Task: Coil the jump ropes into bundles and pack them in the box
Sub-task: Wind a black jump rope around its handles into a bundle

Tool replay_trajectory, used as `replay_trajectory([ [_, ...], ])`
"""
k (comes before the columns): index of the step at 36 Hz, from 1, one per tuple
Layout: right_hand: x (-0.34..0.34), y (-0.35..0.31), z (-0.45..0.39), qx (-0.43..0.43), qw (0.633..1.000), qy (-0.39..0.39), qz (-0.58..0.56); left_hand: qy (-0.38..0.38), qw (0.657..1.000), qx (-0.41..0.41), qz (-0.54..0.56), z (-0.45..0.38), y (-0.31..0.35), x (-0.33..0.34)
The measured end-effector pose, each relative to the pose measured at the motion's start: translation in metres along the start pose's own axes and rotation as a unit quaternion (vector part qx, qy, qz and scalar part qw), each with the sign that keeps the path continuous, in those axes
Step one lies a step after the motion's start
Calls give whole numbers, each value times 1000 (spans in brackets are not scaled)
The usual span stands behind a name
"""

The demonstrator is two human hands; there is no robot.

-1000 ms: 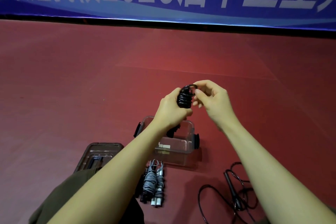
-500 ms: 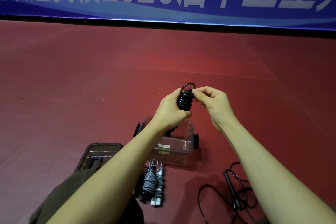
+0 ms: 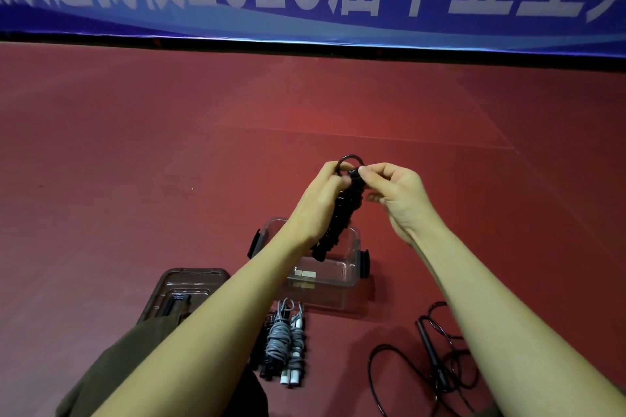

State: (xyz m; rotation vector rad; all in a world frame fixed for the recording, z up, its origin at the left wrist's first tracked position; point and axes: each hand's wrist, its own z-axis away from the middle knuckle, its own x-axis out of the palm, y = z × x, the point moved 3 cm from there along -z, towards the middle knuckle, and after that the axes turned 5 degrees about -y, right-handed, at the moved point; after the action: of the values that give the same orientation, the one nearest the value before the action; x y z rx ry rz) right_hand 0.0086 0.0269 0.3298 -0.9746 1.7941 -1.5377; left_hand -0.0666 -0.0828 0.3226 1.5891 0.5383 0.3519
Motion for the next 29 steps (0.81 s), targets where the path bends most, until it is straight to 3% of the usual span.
replay_trajectory([
  [4,5,-2,2,-16,1000,-23,13,81,992,-95,8,0,0,-2],
  [7,7,0,4,-21,999,-20,19,85,987,-135,-2,0,0,-2],
  [16,0,-5,4,-23,1000,-11,1,50,996,-65,29,4,8,2],
  [29,-1,-8,2,-34,993,-18,-116,121,983,59,-123,10,17,3],
])
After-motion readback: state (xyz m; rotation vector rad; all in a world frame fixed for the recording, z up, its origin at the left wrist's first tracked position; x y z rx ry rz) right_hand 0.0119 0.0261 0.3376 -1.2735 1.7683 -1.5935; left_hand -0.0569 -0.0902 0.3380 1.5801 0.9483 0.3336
